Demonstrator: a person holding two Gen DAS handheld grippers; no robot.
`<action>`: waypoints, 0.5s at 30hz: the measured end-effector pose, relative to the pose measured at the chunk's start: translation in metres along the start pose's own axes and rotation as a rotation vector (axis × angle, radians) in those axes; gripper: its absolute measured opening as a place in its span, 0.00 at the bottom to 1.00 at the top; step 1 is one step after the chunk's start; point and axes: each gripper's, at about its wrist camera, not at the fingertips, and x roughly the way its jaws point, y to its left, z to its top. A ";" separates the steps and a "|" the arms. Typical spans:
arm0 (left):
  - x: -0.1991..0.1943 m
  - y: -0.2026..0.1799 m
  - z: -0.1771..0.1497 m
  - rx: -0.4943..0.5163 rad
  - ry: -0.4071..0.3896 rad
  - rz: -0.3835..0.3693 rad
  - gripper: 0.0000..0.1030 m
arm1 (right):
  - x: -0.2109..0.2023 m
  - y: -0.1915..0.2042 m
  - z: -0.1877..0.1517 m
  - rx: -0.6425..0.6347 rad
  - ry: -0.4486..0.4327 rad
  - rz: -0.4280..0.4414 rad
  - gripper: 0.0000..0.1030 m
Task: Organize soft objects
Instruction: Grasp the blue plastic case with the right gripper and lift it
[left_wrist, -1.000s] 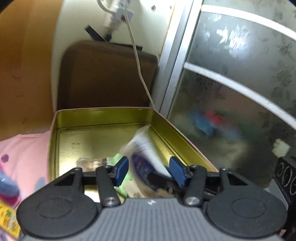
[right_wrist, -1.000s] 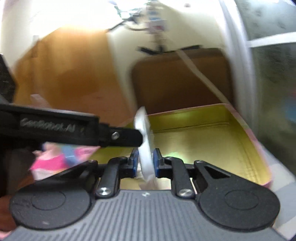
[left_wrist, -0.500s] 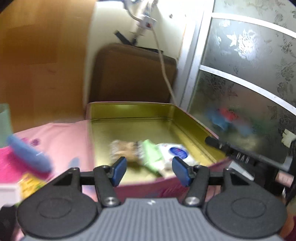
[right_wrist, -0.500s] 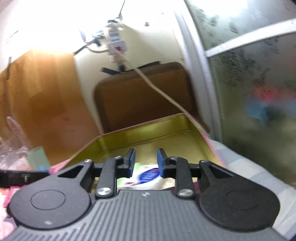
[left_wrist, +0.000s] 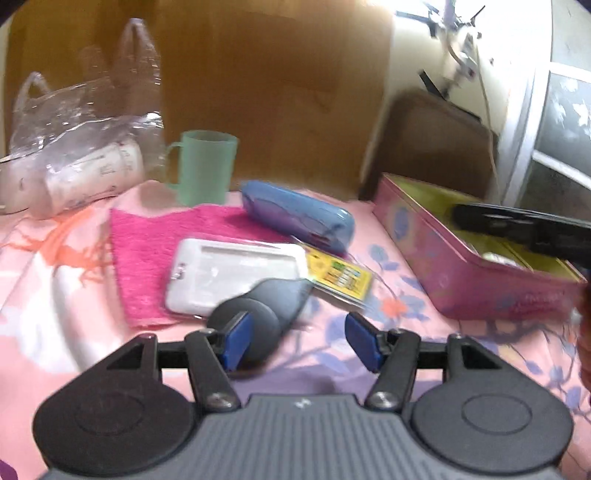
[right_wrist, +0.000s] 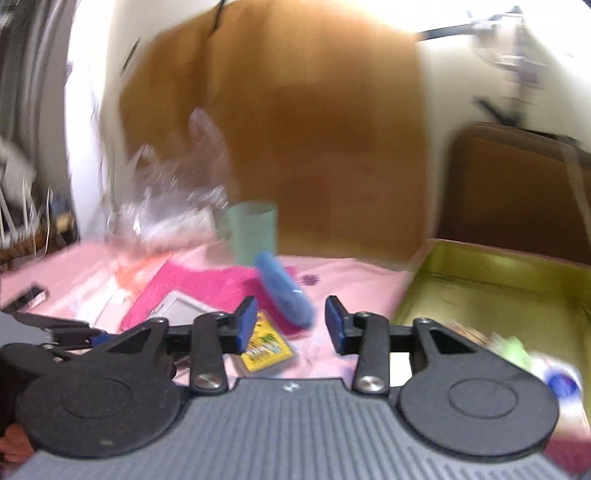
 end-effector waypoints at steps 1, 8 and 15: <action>-0.001 0.002 -0.002 -0.002 -0.016 -0.001 0.57 | 0.017 0.006 0.006 -0.023 0.031 0.001 0.44; -0.010 -0.001 -0.007 0.017 -0.095 -0.028 0.58 | 0.141 0.036 0.029 -0.152 0.247 -0.081 0.60; -0.006 0.014 -0.006 -0.062 -0.108 -0.068 0.59 | 0.196 0.031 0.025 -0.100 0.412 -0.130 0.43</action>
